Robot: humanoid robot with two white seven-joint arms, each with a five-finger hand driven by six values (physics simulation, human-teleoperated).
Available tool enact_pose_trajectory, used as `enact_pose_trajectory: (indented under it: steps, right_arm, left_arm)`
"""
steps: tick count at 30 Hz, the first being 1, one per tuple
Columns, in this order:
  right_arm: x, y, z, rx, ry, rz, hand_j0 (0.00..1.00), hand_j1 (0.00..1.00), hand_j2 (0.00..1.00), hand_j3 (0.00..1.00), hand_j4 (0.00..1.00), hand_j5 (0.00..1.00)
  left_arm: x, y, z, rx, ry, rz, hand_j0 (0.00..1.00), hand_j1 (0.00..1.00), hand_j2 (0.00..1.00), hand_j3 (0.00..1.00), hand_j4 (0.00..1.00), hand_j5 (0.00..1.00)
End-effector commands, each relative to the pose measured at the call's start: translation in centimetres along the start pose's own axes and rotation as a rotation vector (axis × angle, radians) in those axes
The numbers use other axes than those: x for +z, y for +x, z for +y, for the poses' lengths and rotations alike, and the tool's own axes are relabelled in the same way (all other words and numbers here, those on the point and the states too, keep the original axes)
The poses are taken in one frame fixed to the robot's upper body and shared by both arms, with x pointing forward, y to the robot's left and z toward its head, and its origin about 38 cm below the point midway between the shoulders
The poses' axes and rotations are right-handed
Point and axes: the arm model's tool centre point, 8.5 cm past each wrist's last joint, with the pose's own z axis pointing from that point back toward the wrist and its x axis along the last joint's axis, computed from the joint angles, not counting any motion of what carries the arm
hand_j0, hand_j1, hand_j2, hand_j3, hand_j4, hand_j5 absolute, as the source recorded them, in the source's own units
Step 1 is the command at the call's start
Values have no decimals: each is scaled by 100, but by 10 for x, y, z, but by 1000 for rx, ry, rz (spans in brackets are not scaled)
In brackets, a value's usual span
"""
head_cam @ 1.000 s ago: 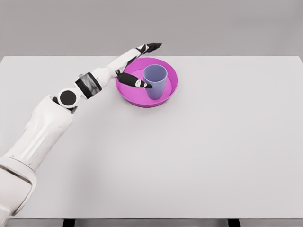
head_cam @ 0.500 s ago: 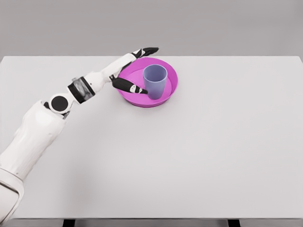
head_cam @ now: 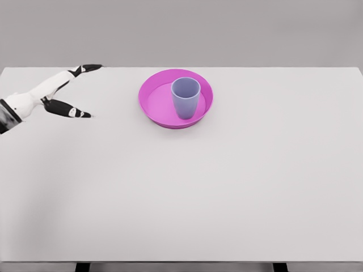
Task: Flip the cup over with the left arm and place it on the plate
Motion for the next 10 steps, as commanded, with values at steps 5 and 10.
enact_pose_trajectory:
  steps: [5, 10]
  right_arm:
    - [0, 0, 0, 0, 0, 0, 100, 100, 100, 100, 100, 100]
    - [0, 0, 0, 0, 0, 0, 100, 100, 100, 100, 100, 100]
  left_arm:
    - [40, -18, 8, -29, -21, 92, 100, 100, 100, 100, 100, 100]
    - [38, -17, 7, -28, -20, 87, 100, 100, 100, 100, 100, 100]
